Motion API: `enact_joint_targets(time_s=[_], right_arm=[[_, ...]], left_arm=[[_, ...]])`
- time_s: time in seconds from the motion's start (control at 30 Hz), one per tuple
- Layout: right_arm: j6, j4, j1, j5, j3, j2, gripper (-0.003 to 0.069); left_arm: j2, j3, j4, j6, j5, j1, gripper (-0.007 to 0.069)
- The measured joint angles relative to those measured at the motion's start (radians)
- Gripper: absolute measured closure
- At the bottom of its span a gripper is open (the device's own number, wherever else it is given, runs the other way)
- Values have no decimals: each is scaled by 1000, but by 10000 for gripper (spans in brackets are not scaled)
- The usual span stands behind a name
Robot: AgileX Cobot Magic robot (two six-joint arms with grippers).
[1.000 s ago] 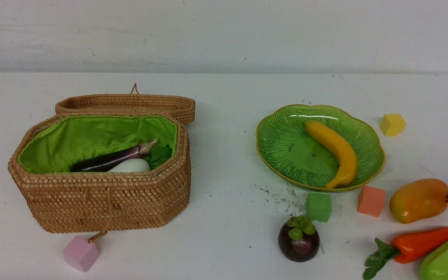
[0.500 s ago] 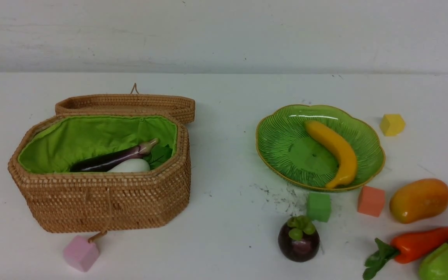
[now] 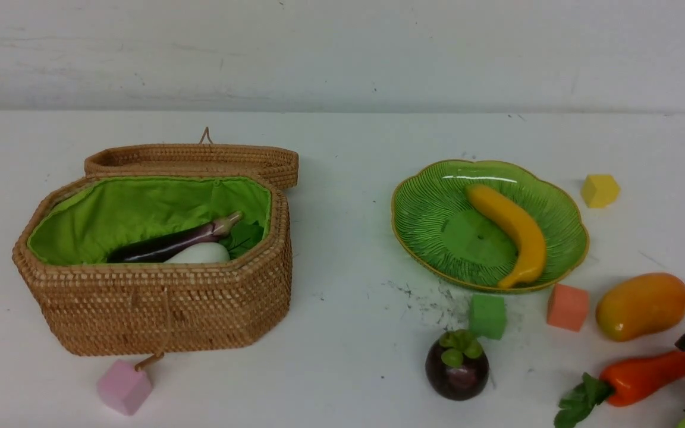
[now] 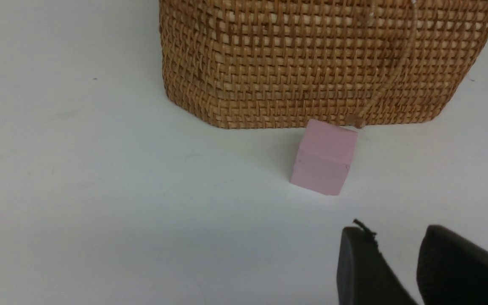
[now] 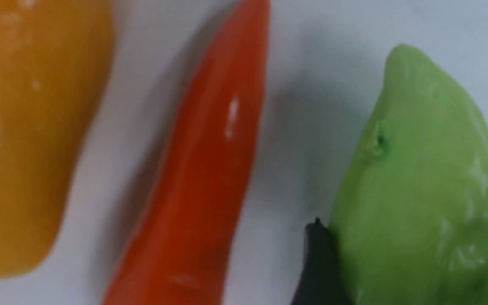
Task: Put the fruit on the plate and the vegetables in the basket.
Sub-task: Take a chayote with your right arm and place it on the basket on the left.
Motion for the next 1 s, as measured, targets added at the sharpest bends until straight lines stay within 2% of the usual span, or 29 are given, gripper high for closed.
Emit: enact_joint_targets(time_s=[0.33,0.7,1.0], right_arm=[[-87,0,0,-2,5,-262,212],[-354,79,0,71,7,-462,212],[-383,96,0,77,8,-462,212]], left_arm=[[0,0,0,0,0,0,417],[0,0,0,0,0,0,405],[0,0,0,0,0,0,403]])
